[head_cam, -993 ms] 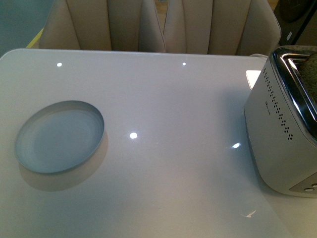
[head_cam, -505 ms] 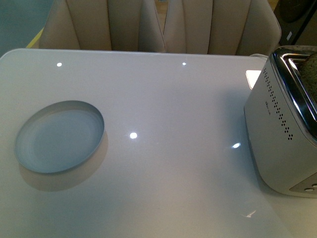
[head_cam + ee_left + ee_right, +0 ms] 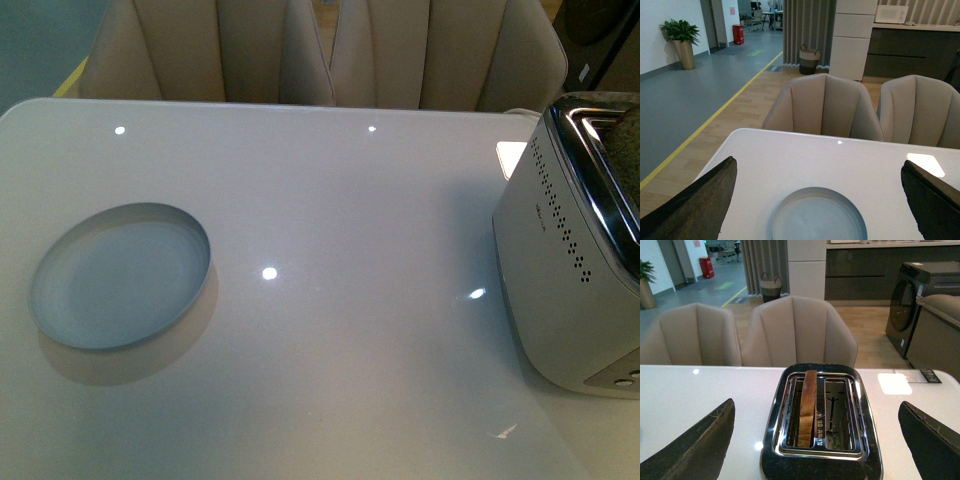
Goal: Left arm holds plate, right arm toasts bread
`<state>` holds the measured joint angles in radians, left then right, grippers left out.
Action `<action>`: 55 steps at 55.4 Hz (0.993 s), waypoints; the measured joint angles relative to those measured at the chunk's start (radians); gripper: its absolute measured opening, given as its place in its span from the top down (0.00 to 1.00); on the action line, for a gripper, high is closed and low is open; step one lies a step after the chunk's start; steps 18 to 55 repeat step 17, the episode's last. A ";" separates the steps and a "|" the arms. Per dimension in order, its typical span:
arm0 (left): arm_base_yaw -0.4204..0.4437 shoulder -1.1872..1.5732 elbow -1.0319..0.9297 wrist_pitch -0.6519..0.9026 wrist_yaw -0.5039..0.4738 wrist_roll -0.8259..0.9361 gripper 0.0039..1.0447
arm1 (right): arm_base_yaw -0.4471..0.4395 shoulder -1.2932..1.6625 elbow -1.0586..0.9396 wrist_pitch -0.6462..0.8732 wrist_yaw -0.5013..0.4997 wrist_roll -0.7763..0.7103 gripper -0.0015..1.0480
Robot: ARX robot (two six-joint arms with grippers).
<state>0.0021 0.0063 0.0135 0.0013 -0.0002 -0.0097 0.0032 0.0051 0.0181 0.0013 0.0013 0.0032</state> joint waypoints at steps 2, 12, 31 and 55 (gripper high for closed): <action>0.000 0.000 0.000 0.000 0.000 0.000 0.06 | 0.000 0.000 0.000 0.000 0.000 0.000 0.09; 0.000 0.000 0.000 0.000 0.000 0.000 0.06 | 0.000 0.000 0.000 0.000 0.000 0.000 0.09; 0.000 0.000 0.000 0.000 0.000 0.000 0.06 | 0.000 0.000 0.000 0.000 0.000 0.000 0.09; 0.000 0.000 0.000 0.000 0.000 0.000 0.06 | 0.000 0.000 0.000 0.000 0.000 0.000 0.09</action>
